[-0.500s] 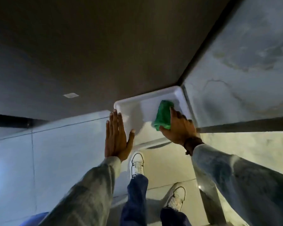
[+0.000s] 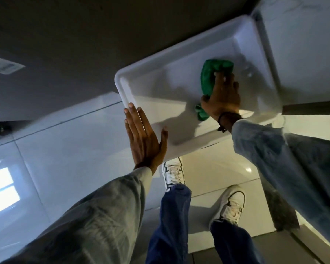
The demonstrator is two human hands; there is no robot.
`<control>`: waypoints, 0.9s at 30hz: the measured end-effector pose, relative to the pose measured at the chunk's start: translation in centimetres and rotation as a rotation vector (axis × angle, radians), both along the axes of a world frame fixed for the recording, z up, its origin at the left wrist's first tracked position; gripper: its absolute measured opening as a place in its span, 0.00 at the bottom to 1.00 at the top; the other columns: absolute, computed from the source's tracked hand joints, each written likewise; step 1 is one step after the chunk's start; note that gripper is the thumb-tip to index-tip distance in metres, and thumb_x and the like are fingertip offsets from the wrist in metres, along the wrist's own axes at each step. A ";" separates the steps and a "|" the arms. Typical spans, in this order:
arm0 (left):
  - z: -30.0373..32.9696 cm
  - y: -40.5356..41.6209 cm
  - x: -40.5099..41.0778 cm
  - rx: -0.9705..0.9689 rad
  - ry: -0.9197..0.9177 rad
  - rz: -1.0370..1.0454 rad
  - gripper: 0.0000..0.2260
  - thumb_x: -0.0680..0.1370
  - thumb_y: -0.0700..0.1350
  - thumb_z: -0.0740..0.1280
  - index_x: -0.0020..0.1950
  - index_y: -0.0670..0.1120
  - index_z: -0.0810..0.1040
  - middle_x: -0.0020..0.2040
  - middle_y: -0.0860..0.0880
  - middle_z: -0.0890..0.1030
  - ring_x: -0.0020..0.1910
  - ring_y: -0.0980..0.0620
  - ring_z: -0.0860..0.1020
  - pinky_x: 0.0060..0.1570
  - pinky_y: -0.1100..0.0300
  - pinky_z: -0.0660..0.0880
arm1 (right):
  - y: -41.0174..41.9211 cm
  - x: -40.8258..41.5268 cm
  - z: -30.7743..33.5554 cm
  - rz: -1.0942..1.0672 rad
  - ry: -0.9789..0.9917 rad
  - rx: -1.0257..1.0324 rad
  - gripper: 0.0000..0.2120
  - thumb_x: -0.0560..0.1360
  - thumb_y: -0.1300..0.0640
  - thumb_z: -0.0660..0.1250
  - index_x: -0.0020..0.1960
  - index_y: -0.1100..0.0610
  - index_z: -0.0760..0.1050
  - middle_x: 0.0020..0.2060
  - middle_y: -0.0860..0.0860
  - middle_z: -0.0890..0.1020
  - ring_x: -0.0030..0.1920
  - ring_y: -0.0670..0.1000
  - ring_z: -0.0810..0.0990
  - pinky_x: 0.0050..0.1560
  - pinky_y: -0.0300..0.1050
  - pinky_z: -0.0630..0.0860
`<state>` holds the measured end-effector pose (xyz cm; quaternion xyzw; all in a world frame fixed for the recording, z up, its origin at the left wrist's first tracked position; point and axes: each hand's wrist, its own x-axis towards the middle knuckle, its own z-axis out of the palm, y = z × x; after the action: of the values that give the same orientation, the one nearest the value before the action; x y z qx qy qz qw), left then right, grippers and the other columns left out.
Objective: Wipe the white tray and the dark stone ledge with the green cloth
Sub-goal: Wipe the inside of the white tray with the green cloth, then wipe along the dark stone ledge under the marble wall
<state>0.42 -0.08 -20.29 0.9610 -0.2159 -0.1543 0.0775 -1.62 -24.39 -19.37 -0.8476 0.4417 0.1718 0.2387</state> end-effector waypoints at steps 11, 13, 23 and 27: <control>10.5 -2.2 -4.6 0.076 0.219 -0.402 0.38 0.85 0.61 0.50 0.85 0.38 0.43 0.86 0.38 0.42 0.86 0.38 0.43 0.85 0.42 0.48 | 3.6 -10.5 14.2 -0.353 -0.232 0.240 0.27 0.72 0.58 0.71 0.70 0.53 0.73 0.60 0.56 0.80 0.56 0.59 0.82 0.55 0.48 0.78; 12.0 -3.2 -6.7 0.051 0.254 -0.512 0.37 0.86 0.60 0.52 0.85 0.40 0.42 0.86 0.40 0.41 0.86 0.40 0.42 0.85 0.42 0.48 | 4.6 -14.9 15.8 -0.436 -0.241 0.210 0.26 0.71 0.57 0.70 0.70 0.53 0.73 0.58 0.55 0.79 0.55 0.59 0.81 0.53 0.48 0.77; 3.8 -8.7 -15.8 0.102 0.099 -1.074 0.34 0.87 0.56 0.48 0.85 0.38 0.42 0.86 0.38 0.42 0.86 0.40 0.42 0.85 0.44 0.45 | 5.5 -35.0 7.2 -0.785 -0.185 0.112 0.28 0.72 0.58 0.70 0.71 0.54 0.72 0.64 0.59 0.77 0.61 0.62 0.78 0.63 0.57 0.76; -5.1 -12.2 -18.2 0.072 0.086 -1.114 0.34 0.86 0.57 0.48 0.85 0.38 0.42 0.87 0.38 0.43 0.86 0.41 0.43 0.82 0.49 0.37 | 3.3 -36.7 -1.5 -0.842 -0.221 0.047 0.29 0.71 0.57 0.70 0.72 0.53 0.72 0.63 0.60 0.78 0.60 0.62 0.79 0.63 0.55 0.76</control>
<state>-17.73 -12.30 -25.38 0.6966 -0.6822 -0.2184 -0.0397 -38.30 -21.06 -20.90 -0.6012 0.7166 -0.0222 0.3529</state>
